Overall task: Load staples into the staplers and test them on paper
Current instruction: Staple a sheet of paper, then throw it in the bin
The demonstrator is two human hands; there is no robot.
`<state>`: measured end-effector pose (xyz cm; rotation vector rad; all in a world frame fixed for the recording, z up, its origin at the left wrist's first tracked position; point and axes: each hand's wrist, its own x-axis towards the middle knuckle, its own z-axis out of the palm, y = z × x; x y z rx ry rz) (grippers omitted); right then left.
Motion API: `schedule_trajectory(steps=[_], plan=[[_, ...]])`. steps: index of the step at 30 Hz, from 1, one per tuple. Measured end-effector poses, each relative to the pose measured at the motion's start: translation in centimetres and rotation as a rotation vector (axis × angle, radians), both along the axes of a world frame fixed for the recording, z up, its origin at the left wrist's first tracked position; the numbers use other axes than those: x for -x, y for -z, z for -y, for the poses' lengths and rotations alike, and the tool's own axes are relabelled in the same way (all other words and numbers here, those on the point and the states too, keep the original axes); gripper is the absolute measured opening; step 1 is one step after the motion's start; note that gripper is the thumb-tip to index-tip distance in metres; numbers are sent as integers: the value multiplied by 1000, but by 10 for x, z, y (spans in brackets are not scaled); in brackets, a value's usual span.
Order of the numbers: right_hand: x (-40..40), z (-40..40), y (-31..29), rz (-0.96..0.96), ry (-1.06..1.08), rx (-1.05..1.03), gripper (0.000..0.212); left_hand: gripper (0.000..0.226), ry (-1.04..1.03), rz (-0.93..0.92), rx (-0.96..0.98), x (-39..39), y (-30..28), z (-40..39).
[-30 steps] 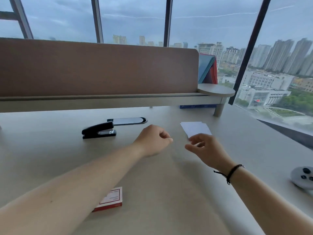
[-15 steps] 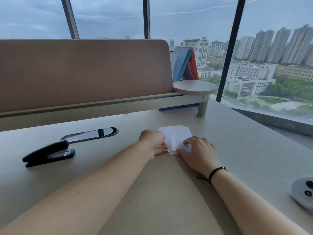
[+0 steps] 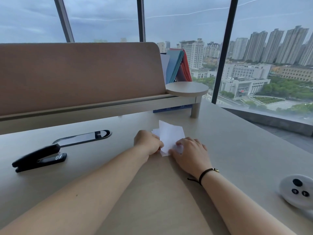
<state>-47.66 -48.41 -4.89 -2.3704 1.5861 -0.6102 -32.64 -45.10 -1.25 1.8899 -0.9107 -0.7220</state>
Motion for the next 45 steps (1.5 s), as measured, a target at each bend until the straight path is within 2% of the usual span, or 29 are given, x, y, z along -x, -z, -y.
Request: schedule_trajectory(steps=[2,4,9,12,15,20,23,26,29,33,36,38,40,45], plan=[[0,-3,-2,28,15,26,49,21,22,48,48,-1,-3,-5],[0,-7,-5,106,42,58,52,13,41,40,102,-4,-7,-10],[-3,-24,-22,516,36,46,57,14,74,-157,189,-15,-26,-42],[-11,-40,-39,809,13,-163,61,13,119,-286,192,-27,-39,-80],[-21,-61,-49,993,-38,-449,61,15,153,-399,184,-41,-49,-126],[-32,-120,-54,1020,-196,-833,29,22,152,-558,183,-65,-55,-202],[-33,-158,-60,1015,-272,-953,30,20,163,-591,162,-74,-54,-244],[-36,-190,-63,991,-255,-976,32,13,216,-590,129,-78,-53,-282],[-37,-216,-62,942,-243,-984,34,22,260,-590,136,-80,-52,-315],[-34,-244,-58,887,-408,-1131,40,21,311,-536,134,-74,-53,-352],[-30,-256,-54,882,-429,-1158,36,24,323,-484,125,-69,-51,-372],[-26,-266,-54,851,-427,-1143,27,17,337,-413,127,-66,-49,-385],[-21,-274,-53,796,-423,-1112,21,10,327,-268,121,-63,-46,-396],[2,-284,-50,671,-396,-1075,13,17,243,253,59,-58,-31,-409]])
